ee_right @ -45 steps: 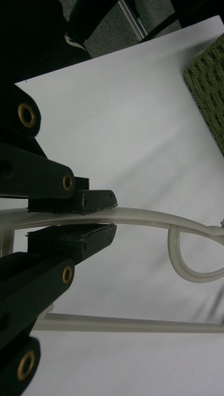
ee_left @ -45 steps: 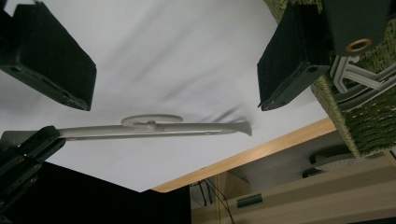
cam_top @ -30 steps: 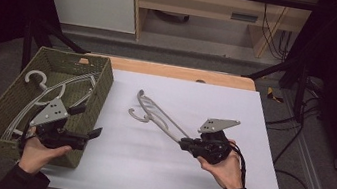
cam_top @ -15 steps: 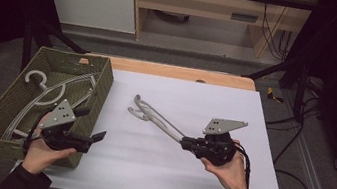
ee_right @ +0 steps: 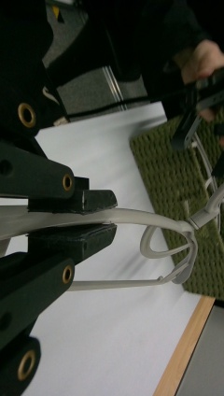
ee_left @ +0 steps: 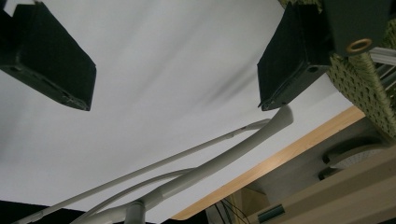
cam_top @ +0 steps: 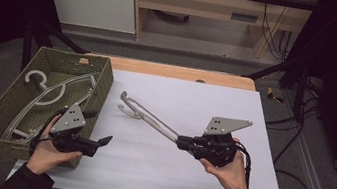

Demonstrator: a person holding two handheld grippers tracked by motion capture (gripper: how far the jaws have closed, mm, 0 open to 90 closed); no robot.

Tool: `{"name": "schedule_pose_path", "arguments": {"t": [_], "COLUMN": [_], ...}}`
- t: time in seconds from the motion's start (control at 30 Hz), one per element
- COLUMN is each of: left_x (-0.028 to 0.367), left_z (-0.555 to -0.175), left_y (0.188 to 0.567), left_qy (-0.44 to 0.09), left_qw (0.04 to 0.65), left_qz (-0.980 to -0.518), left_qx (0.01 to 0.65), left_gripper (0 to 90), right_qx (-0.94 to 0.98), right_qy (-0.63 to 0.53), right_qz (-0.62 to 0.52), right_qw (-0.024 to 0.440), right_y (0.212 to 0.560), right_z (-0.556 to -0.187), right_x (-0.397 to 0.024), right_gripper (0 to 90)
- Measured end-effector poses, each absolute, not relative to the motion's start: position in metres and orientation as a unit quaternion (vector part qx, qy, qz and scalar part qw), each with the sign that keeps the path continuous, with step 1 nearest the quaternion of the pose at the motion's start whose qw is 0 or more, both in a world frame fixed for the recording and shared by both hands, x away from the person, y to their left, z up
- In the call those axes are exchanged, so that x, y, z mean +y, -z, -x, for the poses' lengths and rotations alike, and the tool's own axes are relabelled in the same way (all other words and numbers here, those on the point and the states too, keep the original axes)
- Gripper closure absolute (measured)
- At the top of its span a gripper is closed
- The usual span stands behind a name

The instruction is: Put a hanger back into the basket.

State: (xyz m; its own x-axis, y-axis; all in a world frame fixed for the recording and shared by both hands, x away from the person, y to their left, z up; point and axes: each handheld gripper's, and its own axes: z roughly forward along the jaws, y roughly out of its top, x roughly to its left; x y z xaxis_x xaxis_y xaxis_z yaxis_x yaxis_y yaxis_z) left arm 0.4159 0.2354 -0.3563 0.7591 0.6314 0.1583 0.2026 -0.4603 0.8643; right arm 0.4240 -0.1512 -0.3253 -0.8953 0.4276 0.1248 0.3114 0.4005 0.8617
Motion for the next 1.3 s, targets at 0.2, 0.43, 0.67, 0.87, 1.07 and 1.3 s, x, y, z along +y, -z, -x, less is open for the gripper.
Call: {"name": "schedule_pose_path", "arguments": {"t": [0.2,0.43,0.67,0.87,1.07,1.3], "left_x": [0.233,0.225,0.221,0.217,0.213,0.206], "left_z": [-0.418,-0.428,-0.437,-0.438,-0.438,-0.432], "left_y": [0.350,0.348,0.353,0.357,0.360,0.365], "left_qy": [-0.271,-0.304,-0.333,-0.348,-0.349,-0.383], "left_qw": [0.422,0.386,0.372,0.362,0.352,0.318], "left_qz": [-0.837,-0.848,-0.847,-0.849,-0.855,-0.859], "left_qx": [0.220,0.197,0.181,0.164,0.150,0.118], "left_gripper": [12.8,20.8,35.3,49.7,63.0,70.6], "right_qx": [0.835,0.833,0.829,0.826,0.820,0.815], "right_qy": [-0.513,-0.523,-0.530,-0.535,-0.543,-0.549], "right_qz": [-0.197,-0.182,-0.177,-0.178,-0.177,-0.180], "right_qw": [0.034,0.011,-0.003,-0.014,-0.027,-0.034], "right_y": [0.319,0.318,0.320,0.321,0.321,0.324], "right_z": [-0.417,-0.414,-0.410,-0.409,-0.410,-0.413], "right_x": [-0.147,-0.143,-0.144,-0.147,-0.150,-0.153], "right_gripper": [82.7,82.6,82.6,82.5,82.5,82.3]}}
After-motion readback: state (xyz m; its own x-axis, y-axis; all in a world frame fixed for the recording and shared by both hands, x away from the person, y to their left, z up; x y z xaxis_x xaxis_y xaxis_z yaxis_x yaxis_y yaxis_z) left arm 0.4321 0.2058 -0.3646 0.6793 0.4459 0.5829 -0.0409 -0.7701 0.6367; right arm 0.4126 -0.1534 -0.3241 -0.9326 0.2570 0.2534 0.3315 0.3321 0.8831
